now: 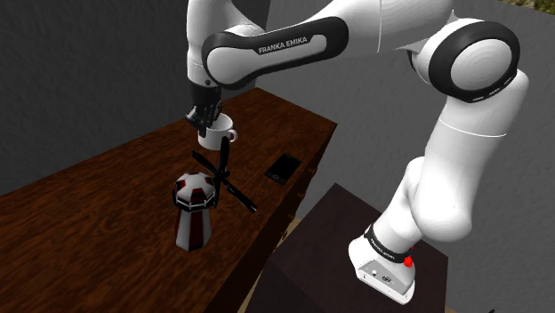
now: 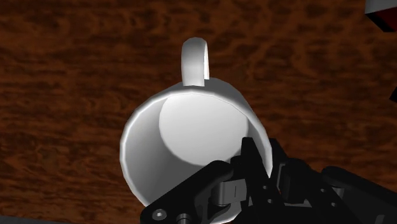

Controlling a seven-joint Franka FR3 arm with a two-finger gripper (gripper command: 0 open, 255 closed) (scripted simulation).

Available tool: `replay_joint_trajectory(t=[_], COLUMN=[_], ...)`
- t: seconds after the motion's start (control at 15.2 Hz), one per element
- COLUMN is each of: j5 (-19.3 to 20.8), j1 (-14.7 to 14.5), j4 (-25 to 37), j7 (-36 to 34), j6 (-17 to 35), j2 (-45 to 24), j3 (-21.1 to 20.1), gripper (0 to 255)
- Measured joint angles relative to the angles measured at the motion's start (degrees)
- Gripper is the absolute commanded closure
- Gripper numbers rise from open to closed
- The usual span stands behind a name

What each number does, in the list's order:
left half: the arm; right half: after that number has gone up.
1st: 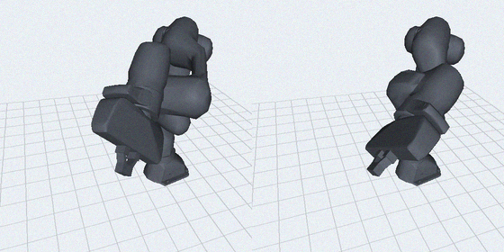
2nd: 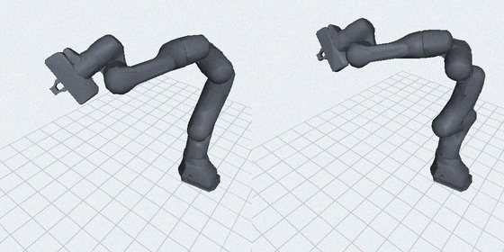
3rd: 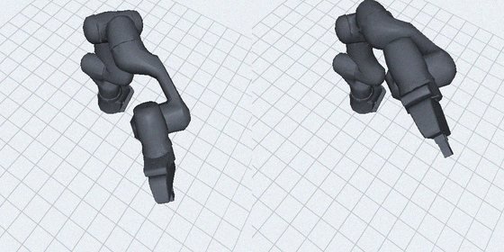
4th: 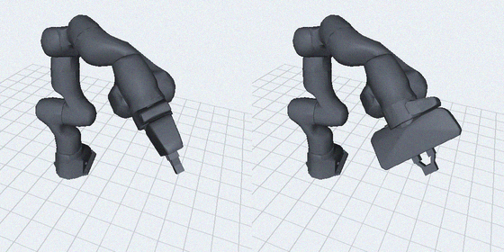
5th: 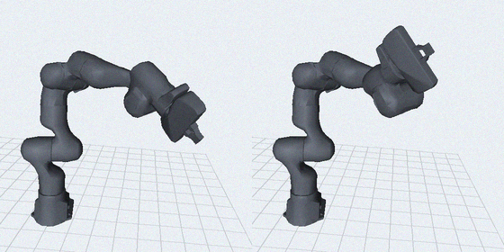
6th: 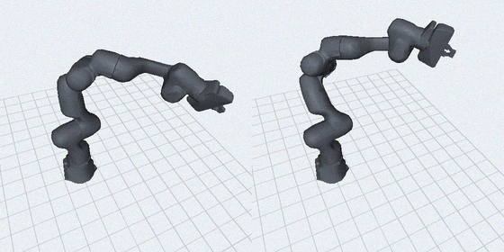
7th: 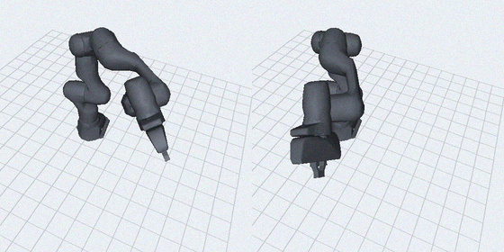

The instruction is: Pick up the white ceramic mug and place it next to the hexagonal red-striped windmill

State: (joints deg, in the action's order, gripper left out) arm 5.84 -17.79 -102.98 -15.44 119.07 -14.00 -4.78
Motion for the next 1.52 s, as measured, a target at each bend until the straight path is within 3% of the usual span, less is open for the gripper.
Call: replay_joint_trajectory(t=[1.52], j5=[1.6], j1=[-0.2], j4=[-6.7], j7=[-1.7], j6=[13.7], j2=[-7.1], j3=[0.6], gripper=[255])
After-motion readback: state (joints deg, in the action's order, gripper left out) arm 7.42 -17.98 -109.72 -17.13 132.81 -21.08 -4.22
